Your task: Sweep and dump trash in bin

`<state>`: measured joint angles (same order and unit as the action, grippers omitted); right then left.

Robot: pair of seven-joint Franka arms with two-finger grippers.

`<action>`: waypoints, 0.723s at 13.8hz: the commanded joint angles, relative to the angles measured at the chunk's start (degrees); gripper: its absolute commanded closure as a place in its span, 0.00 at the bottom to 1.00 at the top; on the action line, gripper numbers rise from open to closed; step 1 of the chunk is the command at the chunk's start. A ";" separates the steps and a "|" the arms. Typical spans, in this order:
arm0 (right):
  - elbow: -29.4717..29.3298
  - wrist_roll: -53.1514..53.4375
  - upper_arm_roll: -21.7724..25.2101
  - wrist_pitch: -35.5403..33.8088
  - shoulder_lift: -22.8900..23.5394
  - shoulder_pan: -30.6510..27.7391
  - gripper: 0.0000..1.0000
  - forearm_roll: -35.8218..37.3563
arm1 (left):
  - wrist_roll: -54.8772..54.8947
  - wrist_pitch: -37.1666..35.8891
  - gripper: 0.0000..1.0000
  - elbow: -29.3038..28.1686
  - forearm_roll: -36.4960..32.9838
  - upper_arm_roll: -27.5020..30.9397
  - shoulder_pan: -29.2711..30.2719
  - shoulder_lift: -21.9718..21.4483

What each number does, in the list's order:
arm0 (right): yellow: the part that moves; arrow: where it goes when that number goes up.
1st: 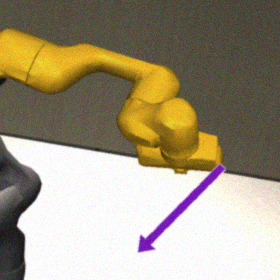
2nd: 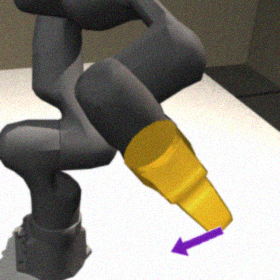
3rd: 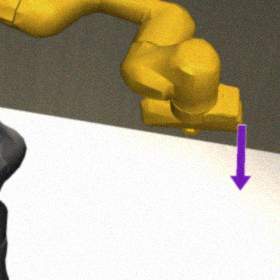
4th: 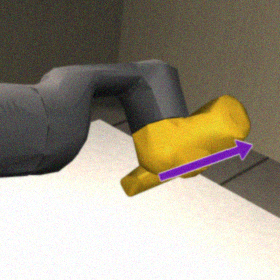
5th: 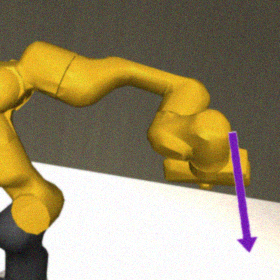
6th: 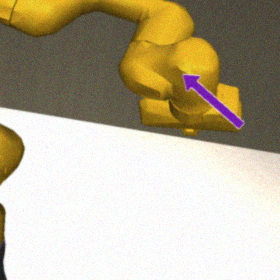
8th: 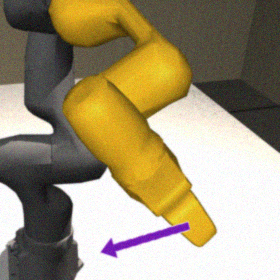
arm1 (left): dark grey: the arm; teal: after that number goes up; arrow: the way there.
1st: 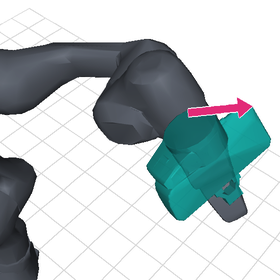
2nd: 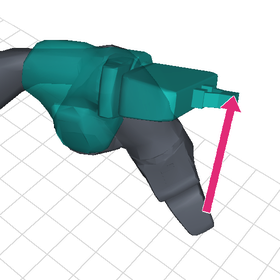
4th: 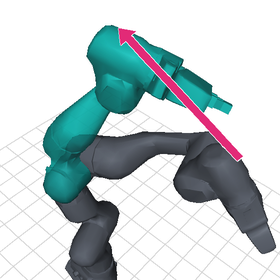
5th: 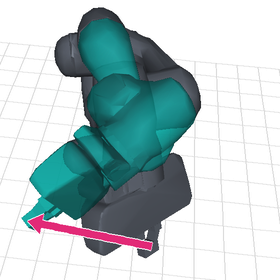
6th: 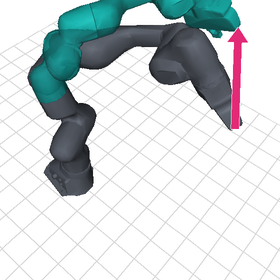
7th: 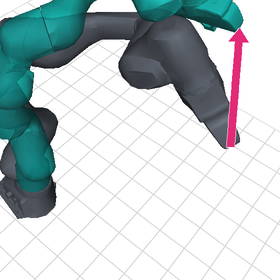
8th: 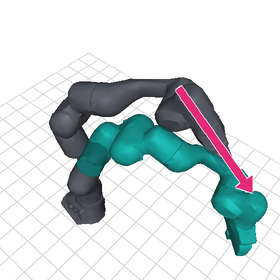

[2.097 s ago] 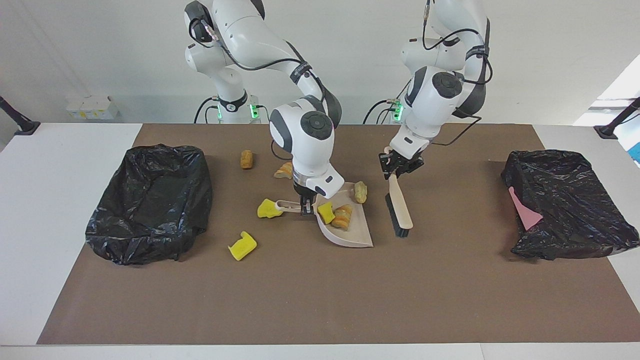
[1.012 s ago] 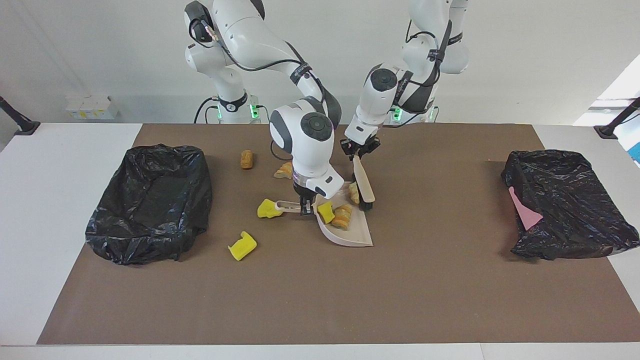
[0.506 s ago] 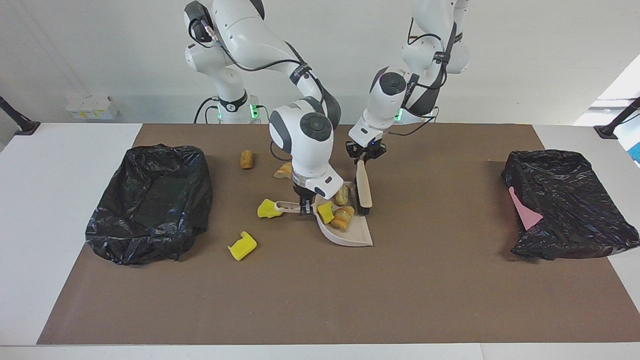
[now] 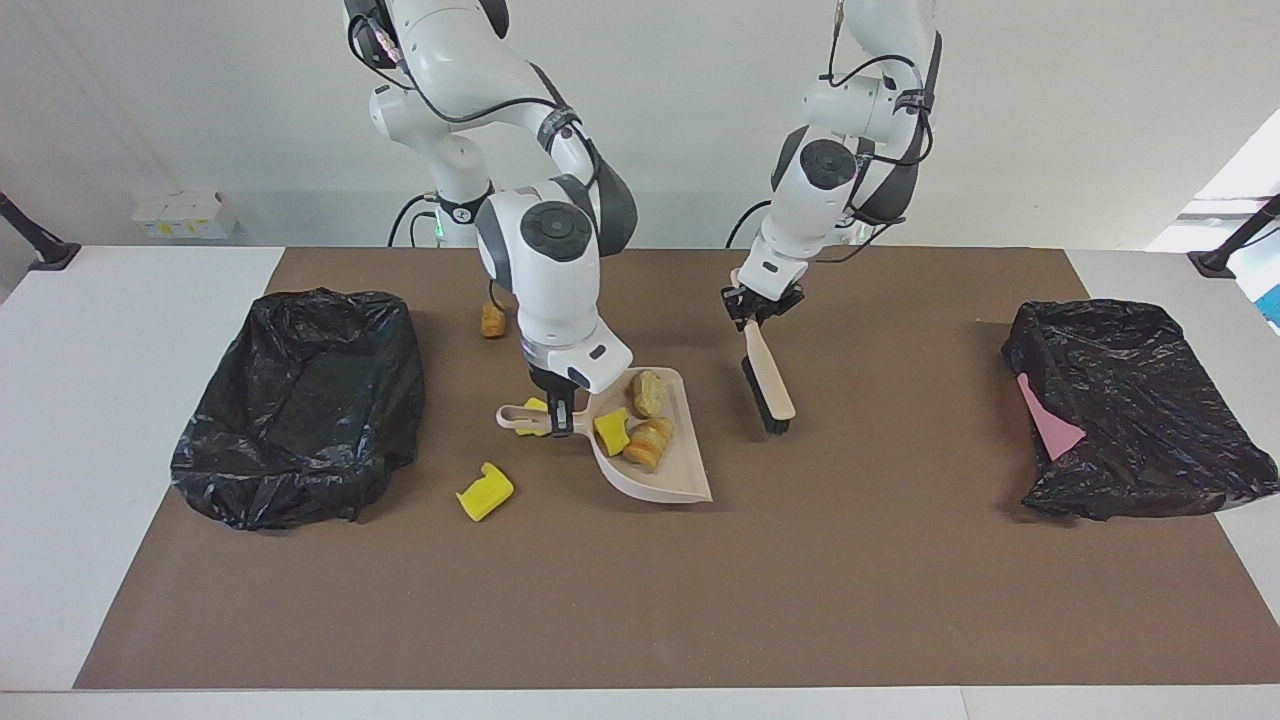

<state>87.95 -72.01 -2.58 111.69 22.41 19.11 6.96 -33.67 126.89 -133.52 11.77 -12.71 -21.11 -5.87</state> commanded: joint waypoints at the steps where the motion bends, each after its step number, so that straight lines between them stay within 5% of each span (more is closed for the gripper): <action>1: 5.38 -7.32 -0.76 -2.08 -7.35 -5.82 1.00 -3.00 | -4.98 -1.47 1.00 -2.44 0.18 -0.12 -4.37 -3.70; 6: 6.01 -23.58 -0.76 -9.38 -12.99 -19.00 1.00 -3.97 | -12.98 -0.95 1.00 -6.66 0.18 -0.12 -15.61 -5.29; 10: 6.10 -40.27 -0.67 -8.78 -13.35 -31.83 1.00 -4.06 | -19.39 4.41 1.00 -11.59 0.18 -0.12 -20.64 -5.73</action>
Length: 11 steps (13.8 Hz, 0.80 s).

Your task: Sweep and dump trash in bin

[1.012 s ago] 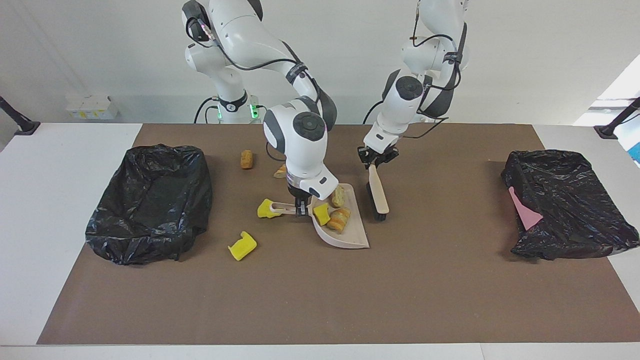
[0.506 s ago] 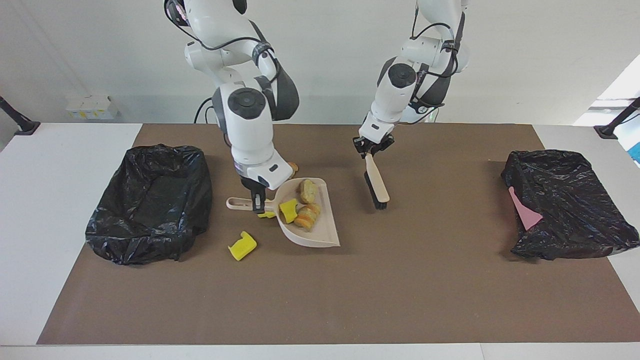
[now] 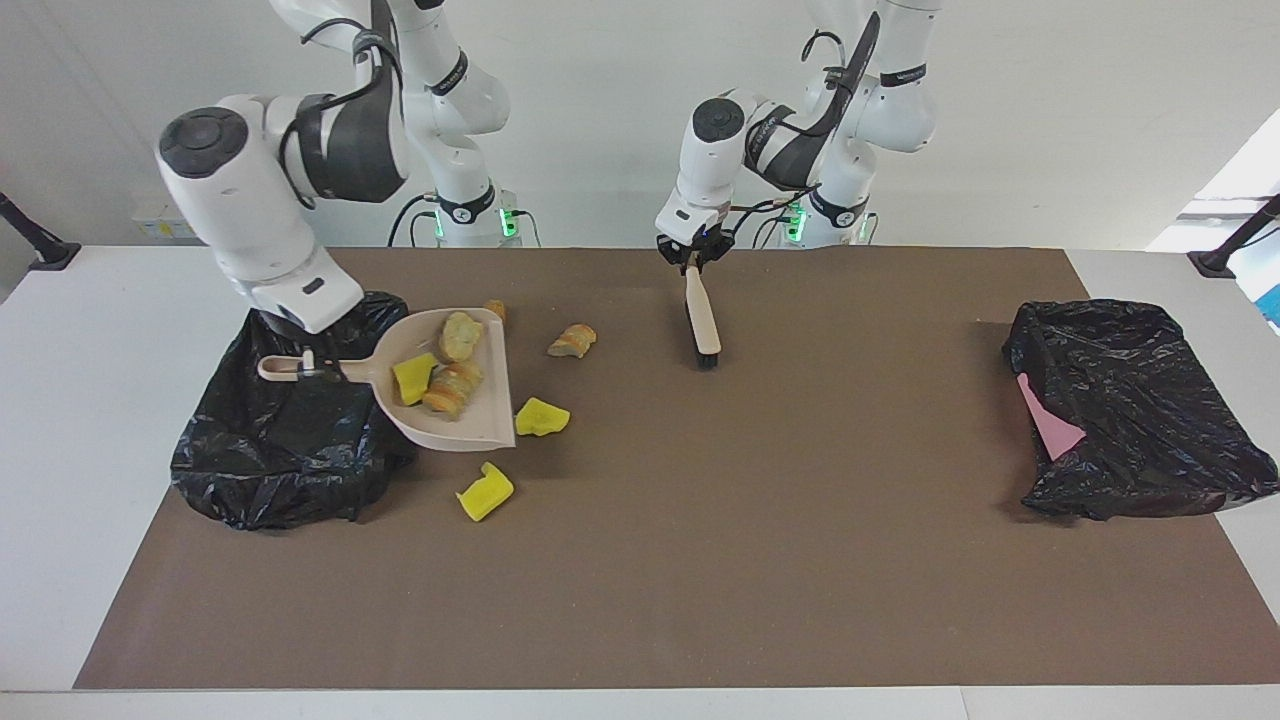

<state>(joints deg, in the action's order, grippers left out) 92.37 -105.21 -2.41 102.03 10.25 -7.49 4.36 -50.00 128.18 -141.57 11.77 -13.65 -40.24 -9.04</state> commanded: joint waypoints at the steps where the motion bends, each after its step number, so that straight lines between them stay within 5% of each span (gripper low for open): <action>1: 1.67 -9.38 -0.76 1.41 -1.19 -7.78 1.00 -1.46 | -3.61 3.30 1.00 -3.54 0.18 0.81 -1.51 -2.22; 3: 1.76 -14.91 -0.76 3.87 -1.19 -11.74 1.00 -0.85 | -3.53 3.57 1.00 -3.80 0.18 0.81 -2.12 -2.04; 4: 1.85 -17.55 -0.67 4.75 -1.28 -13.15 1.00 -0.32 | -2.75 3.92 0.61 -3.71 0.09 0.90 -1.69 -1.69; 5: 2.28 -19.23 -0.49 5.46 -1.72 -14.38 1.00 0.29 | -2.65 3.92 0.01 -3.10 -0.26 1.08 -1.16 -0.90; 11: 6.49 -14.35 -0.49 12.75 -3.91 -13.52 1.00 17.40 | 3.04 2.69 0.00 4.71 -6.05 1.08 12.18 3.48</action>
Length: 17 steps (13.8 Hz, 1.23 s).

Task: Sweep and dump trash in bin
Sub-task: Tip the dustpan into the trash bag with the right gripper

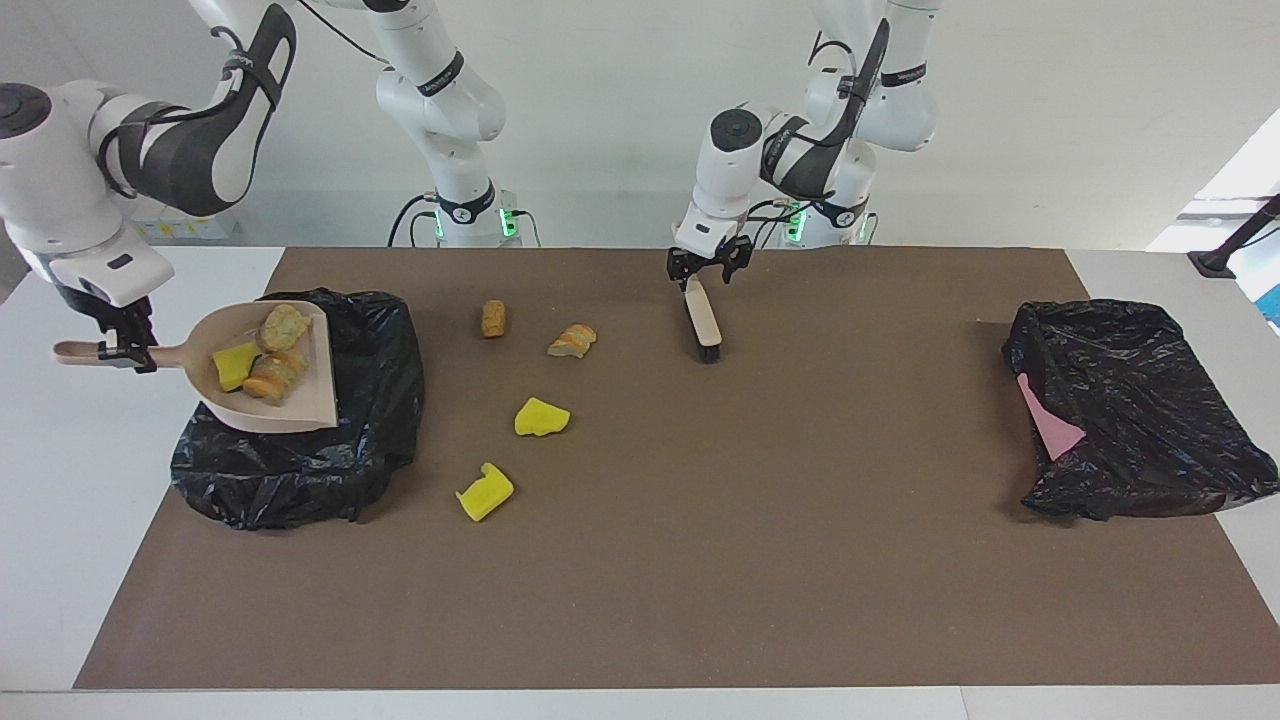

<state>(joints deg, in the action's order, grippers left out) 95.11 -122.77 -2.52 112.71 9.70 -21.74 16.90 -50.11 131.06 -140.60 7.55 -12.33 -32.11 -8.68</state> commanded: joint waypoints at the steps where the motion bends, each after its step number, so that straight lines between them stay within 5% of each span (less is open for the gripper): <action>1: 5.60 6.80 -0.29 3.64 -4.50 2.73 1.00 9.07 | 5.27 -0.19 0.00 5.24 -2.36 -0.33 6.16 4.01; 7: 20.29 25.21 -0.38 4.27 -14.44 8.28 1.00 22.38 | 25.83 -0.45 0.00 15.52 -2.72 -0.24 18.73 9.99; 12: 20.47 29.78 -0.38 1.29 -15.41 11.54 1.00 30.73 | 36.46 -3.00 0.00 23.87 -2.98 -0.15 27.61 11.23; 17: 17.31 29.60 -0.38 -1.87 -16.20 11.89 1.00 35.21 | 42.81 -16.95 0.00 33.53 -7.82 0.37 29.47 11.23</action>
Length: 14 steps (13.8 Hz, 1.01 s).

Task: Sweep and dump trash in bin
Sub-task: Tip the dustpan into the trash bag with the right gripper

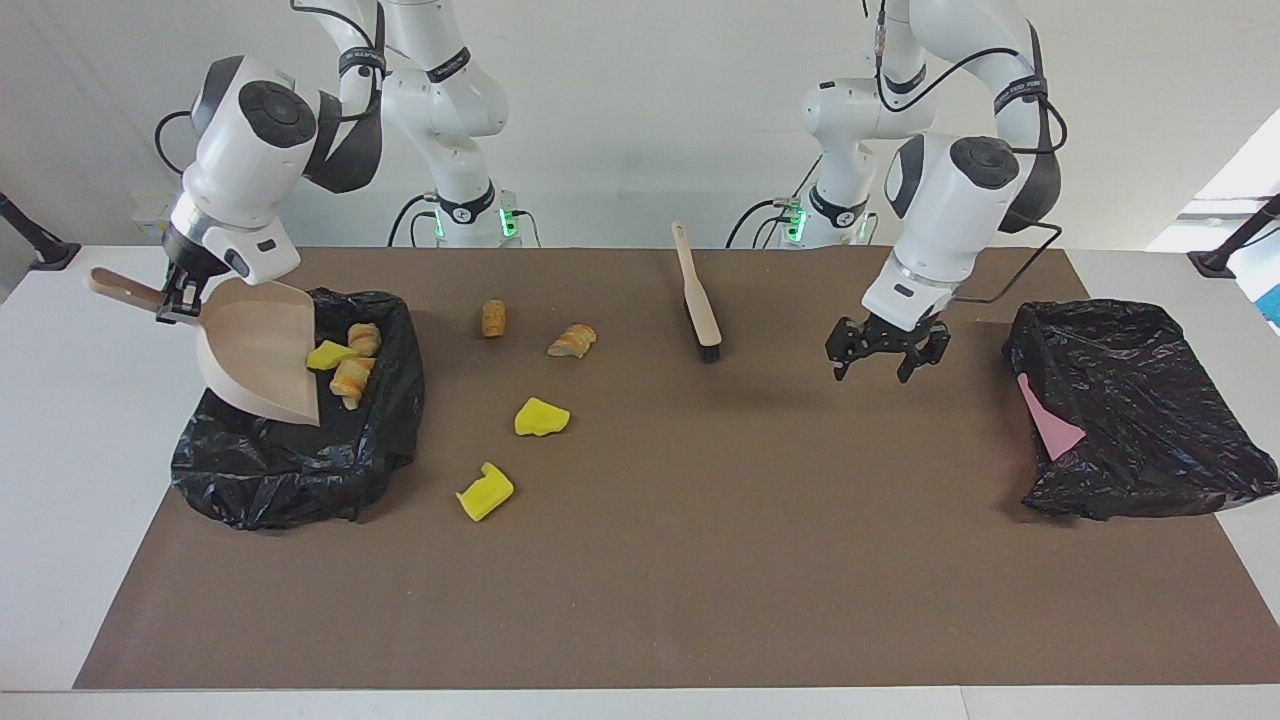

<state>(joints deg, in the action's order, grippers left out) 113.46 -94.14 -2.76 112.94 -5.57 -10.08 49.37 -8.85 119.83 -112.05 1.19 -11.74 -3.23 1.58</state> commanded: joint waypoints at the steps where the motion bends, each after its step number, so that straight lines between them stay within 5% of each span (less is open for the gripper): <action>1: -2.00 0.89 -0.49 -2.63 -0.94 0.24 1.00 3.01 | 2.51 -8.19 0.00 6.91 -1.45 -0.21 2.33 0.97; 6: -8.60 6.67 -1.11 -7.29 1.78 5.23 1.00 1.52 | 9.12 -17.60 0.00 12.28 -1.19 0.14 8.32 0.00; 9: -10.97 14.58 -1.11 -8.08 3.19 9.54 1.00 -7.15 | 10.34 -27.17 0.00 16.59 -1.19 -0.04 8.32 -2.88; 14: -27.29 37.66 -1.11 -20.36 17.14 20.35 1.00 -14.55 | 9.48 -27.82 0.00 15.72 -0.84 1.02 8.50 -6.50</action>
<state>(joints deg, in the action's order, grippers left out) 96.77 -64.21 -3.99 98.40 3.23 7.22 38.04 0.57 92.00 -95.34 0.67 -10.96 4.91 -4.18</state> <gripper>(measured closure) 0.687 0.000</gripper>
